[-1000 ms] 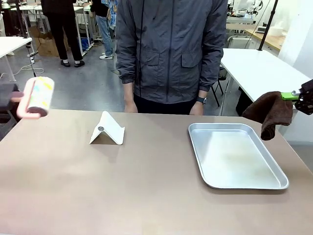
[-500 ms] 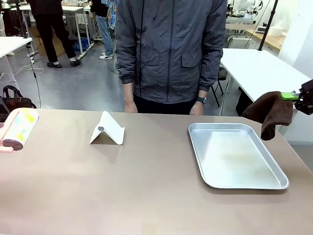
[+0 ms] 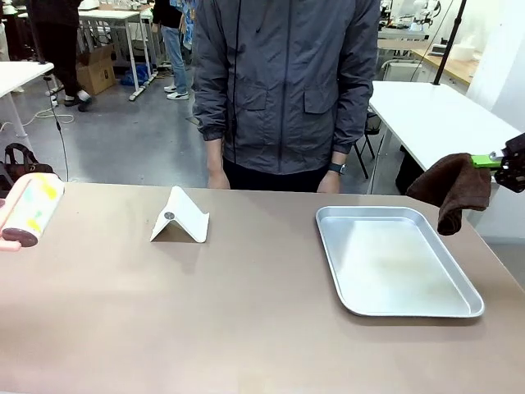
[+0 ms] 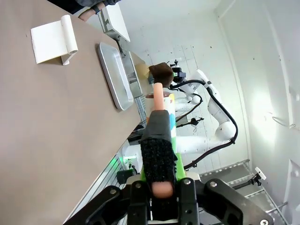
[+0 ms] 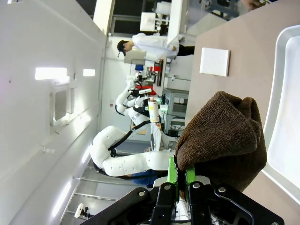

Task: Clean the surface of the table.
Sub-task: Return the Lint Roller and towel to their original positions.

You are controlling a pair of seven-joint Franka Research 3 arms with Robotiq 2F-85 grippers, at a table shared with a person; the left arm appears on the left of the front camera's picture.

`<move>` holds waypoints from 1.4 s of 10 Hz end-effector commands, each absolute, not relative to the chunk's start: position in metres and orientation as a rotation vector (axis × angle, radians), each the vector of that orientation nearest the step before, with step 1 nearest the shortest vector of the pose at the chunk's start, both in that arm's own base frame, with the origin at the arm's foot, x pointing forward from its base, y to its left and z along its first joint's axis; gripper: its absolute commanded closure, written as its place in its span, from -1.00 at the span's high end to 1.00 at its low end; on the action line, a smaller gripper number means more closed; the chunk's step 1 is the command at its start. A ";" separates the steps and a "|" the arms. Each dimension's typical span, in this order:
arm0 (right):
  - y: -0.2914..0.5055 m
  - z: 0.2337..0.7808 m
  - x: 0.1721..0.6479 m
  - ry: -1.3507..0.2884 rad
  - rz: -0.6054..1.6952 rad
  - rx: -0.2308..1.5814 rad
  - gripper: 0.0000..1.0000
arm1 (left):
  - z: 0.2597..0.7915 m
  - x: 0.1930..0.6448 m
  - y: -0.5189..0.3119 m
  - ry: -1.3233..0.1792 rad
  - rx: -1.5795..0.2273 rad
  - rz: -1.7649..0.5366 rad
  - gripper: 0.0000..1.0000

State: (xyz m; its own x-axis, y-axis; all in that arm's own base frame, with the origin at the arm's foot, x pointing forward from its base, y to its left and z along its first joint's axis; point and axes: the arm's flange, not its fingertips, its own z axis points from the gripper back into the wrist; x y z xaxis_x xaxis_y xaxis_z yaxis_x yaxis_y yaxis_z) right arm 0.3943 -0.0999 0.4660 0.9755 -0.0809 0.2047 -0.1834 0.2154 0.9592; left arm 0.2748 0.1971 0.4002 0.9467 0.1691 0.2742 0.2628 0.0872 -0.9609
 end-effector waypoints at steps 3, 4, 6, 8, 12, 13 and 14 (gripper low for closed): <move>-0.101 0.469 0.391 -0.230 0.087 1.359 -0.86 | 0.404 0.274 0.196 -0.363 -1.513 -0.077 -0.56; -0.101 0.469 0.391 -0.230 0.087 1.359 -0.86 | 0.404 0.274 0.196 -0.363 -1.513 -0.077 -0.56; -0.101 0.469 0.391 -0.230 0.087 1.359 -0.86 | 0.404 0.274 0.196 -0.363 -1.513 -0.077 -0.56; -0.082 0.475 0.403 -0.272 0.092 1.348 -0.86 | 0.418 0.286 0.178 -0.328 -1.514 -0.078 -0.56; 0.056 0.483 0.472 -0.150 0.280 1.186 -0.86 | 0.511 0.338 0.048 -0.201 -1.243 -0.206 -0.56; 0.092 0.474 0.486 -0.167 0.271 1.134 -0.86 | 0.531 0.345 0.016 -0.176 -1.125 -0.200 -0.56; 0.123 0.461 0.497 -0.171 0.268 1.051 -0.86 | 0.548 0.350 -0.017 -0.130 -1.017 -0.235 -0.56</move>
State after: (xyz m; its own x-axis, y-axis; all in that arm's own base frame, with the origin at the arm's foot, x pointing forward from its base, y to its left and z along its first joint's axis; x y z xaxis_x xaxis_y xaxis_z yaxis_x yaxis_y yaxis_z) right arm 0.4762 0.1150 0.4672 0.9427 0.1765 0.2833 -0.3318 0.4027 0.8531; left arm 0.3451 -0.0045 0.5389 0.9603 -0.0892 0.2642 0.2772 0.4085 -0.8696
